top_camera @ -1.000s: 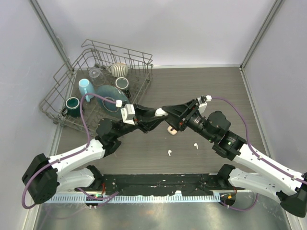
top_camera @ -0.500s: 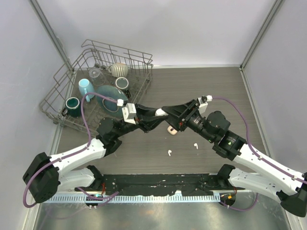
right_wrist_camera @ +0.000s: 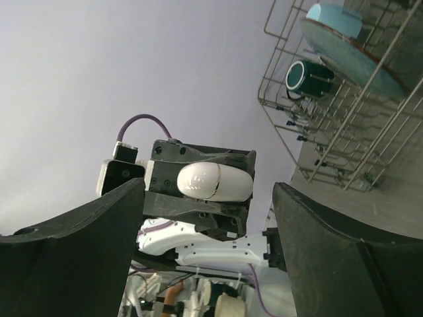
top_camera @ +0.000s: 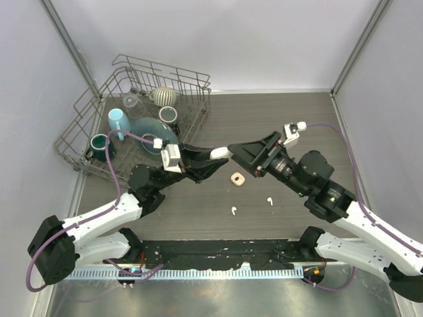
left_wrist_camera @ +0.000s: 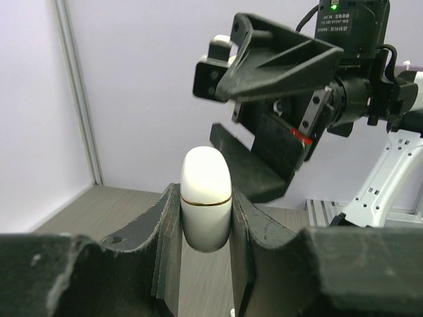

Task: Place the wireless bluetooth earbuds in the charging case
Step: Open the charging case.

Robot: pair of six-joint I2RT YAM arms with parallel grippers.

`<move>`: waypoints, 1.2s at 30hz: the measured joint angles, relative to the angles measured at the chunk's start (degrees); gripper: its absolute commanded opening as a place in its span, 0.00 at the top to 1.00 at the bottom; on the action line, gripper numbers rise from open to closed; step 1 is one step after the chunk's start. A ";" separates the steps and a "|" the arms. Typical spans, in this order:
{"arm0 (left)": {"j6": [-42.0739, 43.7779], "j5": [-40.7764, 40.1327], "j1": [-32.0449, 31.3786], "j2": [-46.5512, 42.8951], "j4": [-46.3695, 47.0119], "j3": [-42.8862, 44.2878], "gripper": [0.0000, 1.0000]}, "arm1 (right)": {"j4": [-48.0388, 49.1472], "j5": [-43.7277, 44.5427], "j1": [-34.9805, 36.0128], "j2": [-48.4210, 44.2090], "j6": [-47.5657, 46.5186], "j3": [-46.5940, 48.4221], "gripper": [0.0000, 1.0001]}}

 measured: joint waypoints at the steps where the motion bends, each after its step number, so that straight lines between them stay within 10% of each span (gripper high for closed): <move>1: 0.17 -0.09 0.00 -0.70 0.00 -0.20 1.00 | -0.92 0.39 0.00 -0.81 -1.81 0.72 0.16; 12: 2.01 0.13 -0.04 -6.93 -0.96 -1.27 1.00 | -10.32 -6.25 0.00 1.49 -20.35 11.69 0.15; 36: 2.19 2.95 -0.04 -6.34 -3.96 -1.25 1.00 | -13.05 -13.40 0.00 5.92 -23.54 11.67 0.15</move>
